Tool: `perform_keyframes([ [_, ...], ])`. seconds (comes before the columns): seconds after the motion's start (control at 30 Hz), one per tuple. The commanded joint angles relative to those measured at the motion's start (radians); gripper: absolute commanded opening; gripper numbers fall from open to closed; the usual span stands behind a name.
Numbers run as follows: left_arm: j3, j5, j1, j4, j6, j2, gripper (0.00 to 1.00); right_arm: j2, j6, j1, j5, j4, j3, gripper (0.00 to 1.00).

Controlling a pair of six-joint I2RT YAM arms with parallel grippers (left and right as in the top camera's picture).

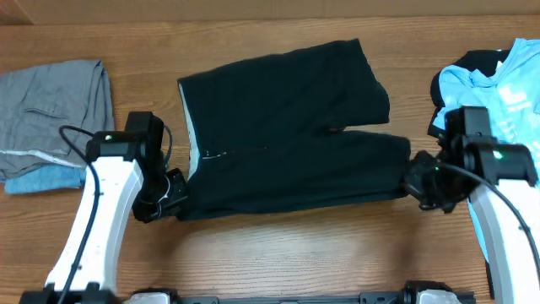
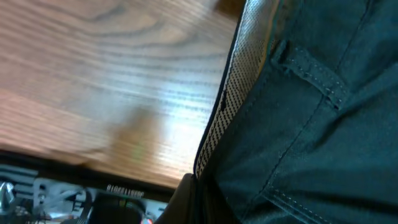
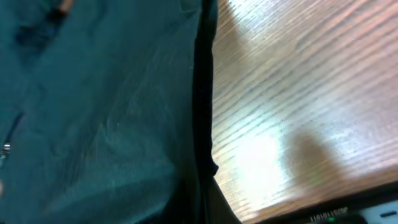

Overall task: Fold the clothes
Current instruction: 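Lift both bottom corners and fold them up toward the waistband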

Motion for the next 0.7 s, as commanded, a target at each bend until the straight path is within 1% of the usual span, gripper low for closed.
perform_keyframes([
  [0.0,0.016,-0.132,0.011,-0.035,-0.020,-0.111,0.04,-0.078,-0.008,-0.011,0.111,-0.031,0.034,0.04],
  [0.07,0.016,-0.124,0.011,-0.056,-0.034,-0.164,0.04,-0.106,-0.008,-0.011,0.111,-0.057,0.034,0.04],
  [0.17,0.016,-0.073,0.011,-0.064,-0.035,-0.253,0.04,-0.140,-0.028,-0.011,0.105,-0.076,0.037,0.04],
  [0.23,0.016,-0.040,0.011,-0.040,-0.045,-0.295,0.04,-0.136,-0.039,-0.011,0.103,-0.081,0.062,0.04],
  [0.33,0.016,-0.023,0.011,0.023,-0.046,-0.303,0.04,-0.109,-0.069,-0.011,0.103,-0.077,0.126,0.04],
  [0.43,0.022,-0.025,0.011,0.106,-0.083,-0.283,0.04,-0.031,-0.103,-0.011,0.101,-0.068,0.233,0.04],
  [0.5,0.037,-0.038,0.013,0.152,-0.084,-0.271,0.04,0.018,-0.143,-0.010,0.100,-0.050,0.272,0.04],
  [0.57,0.086,-0.060,0.012,0.205,-0.098,-0.238,0.04,0.110,-0.200,-0.009,0.087,-0.022,0.334,0.04],
  [0.67,0.193,-0.083,0.012,0.223,-0.097,-0.173,0.04,0.197,-0.218,-0.009,0.069,0.021,0.395,0.04],
])
